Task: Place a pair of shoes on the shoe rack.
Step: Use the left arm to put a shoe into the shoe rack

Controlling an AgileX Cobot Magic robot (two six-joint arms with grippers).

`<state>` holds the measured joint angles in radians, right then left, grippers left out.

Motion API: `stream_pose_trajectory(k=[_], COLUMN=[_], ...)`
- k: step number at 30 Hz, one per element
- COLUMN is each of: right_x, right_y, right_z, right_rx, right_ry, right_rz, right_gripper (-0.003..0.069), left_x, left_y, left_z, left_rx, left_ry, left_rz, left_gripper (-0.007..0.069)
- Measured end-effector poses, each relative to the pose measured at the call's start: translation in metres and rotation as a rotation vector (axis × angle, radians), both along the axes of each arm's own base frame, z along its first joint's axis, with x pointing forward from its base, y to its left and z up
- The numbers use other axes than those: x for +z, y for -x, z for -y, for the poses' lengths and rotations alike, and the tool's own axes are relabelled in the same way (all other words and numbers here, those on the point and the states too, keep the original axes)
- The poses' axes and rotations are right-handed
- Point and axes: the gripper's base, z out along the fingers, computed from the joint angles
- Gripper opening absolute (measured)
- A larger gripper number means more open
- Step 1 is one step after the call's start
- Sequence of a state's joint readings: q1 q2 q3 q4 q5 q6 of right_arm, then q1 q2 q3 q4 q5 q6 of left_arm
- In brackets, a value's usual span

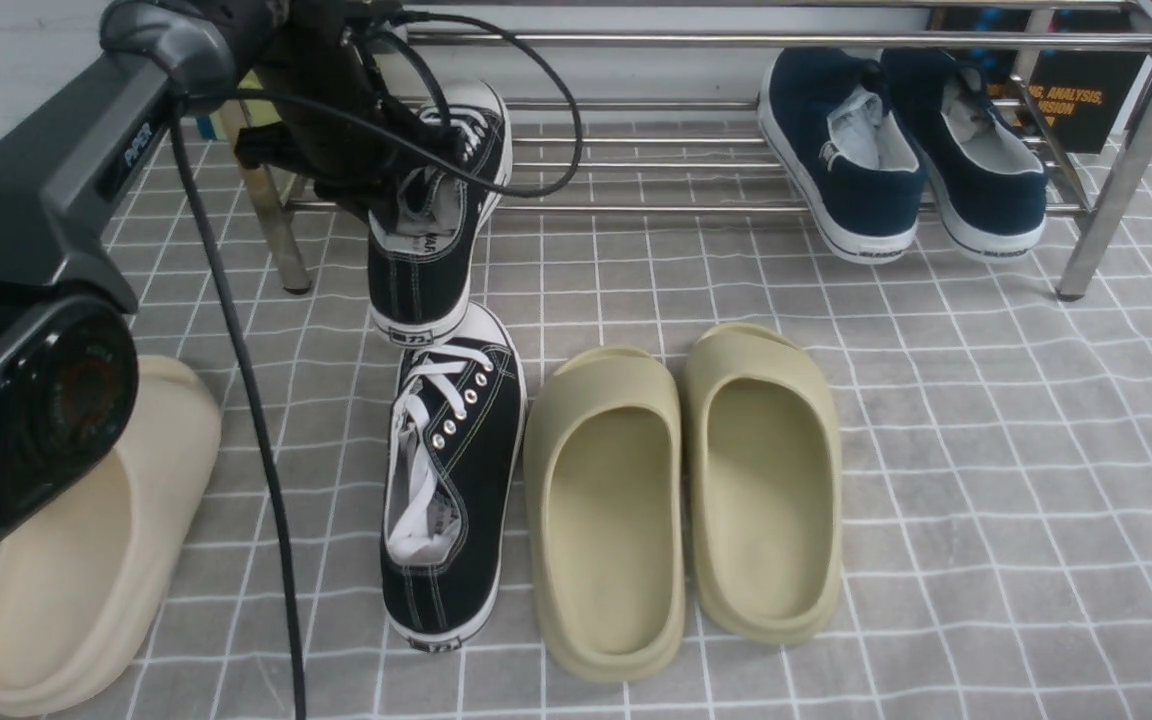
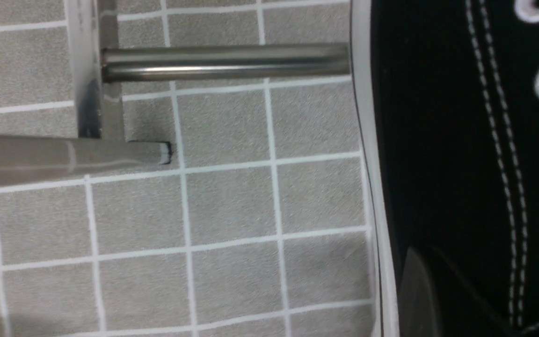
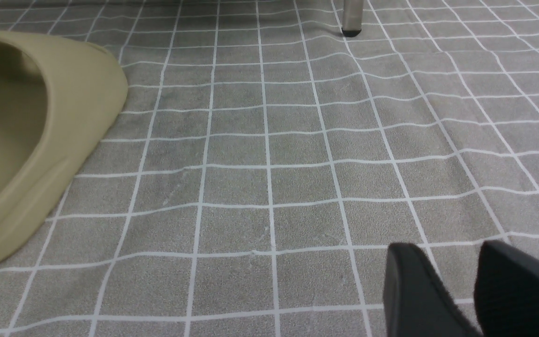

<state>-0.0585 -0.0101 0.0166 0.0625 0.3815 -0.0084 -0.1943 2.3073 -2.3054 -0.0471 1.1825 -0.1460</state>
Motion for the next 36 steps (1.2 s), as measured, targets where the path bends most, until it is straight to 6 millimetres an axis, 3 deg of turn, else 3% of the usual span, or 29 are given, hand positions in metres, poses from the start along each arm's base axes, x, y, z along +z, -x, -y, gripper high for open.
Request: stream_pose_trajectory(k=[18,25,28,30,34,36], right_x=[0.0,0.0,0.0,0.0,0.0,0.0], right_y=[0.0,0.0,0.0,0.0,0.0,0.0], right_z=[0.0,0.0,0.0,0.0,0.0,0.0], right_rx=[0.0,0.0,0.0,0.0,0.0,0.0], right_ry=[0.0,0.0,0.0,0.0,0.0,0.0], right_rz=[0.0,0.0,0.0,0.0,0.0,0.0], right_gripper=[0.0239,0.0239,0.0239,0.0239,0.0239,0.0239], left_x=[0.019,0.002,-0.006,-0.006,0.01,0.024], left_y=[-0.018,-0.034,-0.038,-0.04,-0.033,-0.022], left_z=[-0.001,0.001,0.002,0.002,0.001,-0.001], left_rx=[0.072,0.099,0.108,0.121,0.145,0.147], left_ry=[0.032,0.061,0.068,0.084,0.101,0.089], left_rz=[0.226,0.307,0.31,0.334,0.326,0.283], left_gripper=[-0.0013,-0.001,0.0041,0.0146,0.034,0.0398])
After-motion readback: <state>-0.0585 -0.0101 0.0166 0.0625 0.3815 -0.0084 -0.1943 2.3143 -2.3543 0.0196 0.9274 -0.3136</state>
